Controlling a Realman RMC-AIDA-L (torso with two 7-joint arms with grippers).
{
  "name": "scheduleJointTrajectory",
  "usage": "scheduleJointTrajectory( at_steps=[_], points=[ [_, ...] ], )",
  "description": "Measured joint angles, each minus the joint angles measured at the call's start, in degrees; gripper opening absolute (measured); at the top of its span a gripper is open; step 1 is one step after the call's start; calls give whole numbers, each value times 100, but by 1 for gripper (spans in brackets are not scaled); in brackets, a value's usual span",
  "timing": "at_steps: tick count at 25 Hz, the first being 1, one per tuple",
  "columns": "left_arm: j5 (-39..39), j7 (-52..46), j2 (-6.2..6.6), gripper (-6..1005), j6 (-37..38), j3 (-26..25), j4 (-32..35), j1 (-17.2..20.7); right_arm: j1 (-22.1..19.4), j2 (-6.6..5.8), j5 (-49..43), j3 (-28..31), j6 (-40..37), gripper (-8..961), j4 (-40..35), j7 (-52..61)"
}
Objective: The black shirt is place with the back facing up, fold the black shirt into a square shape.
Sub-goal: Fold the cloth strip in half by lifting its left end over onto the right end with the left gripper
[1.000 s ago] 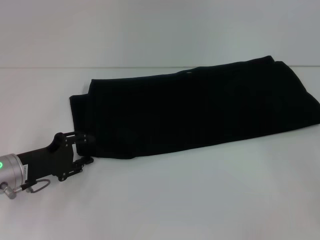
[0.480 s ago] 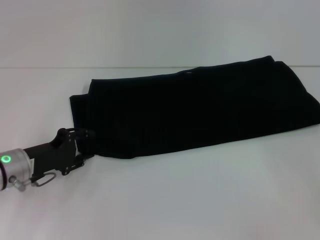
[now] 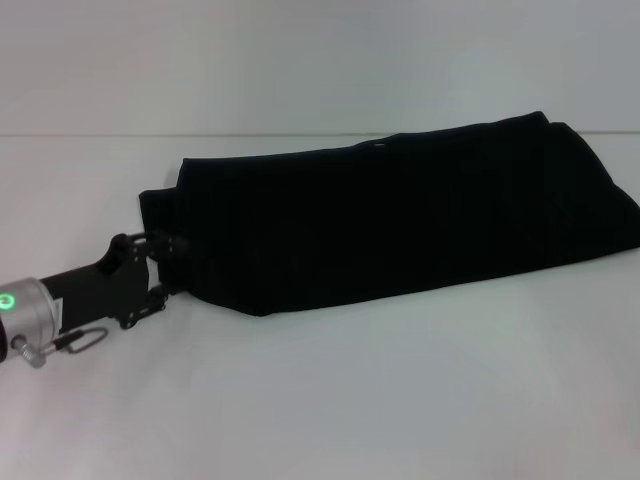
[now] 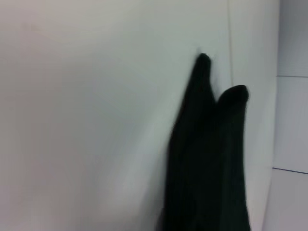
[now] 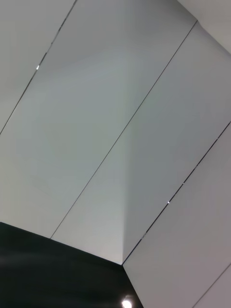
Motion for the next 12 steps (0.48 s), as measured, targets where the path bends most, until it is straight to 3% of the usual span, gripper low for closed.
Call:
scheduleJointTrajectory(
  at_steps=[6, 12],
  points=[
    [235, -63, 18, 581, 153, 33, -7, 168, 2, -2, 0, 1, -6, 855, 0, 0],
    [350, -55, 25, 581, 79, 44, -28, 105, 22, -8, 0, 1, -6, 855, 0, 0]
  ],
)
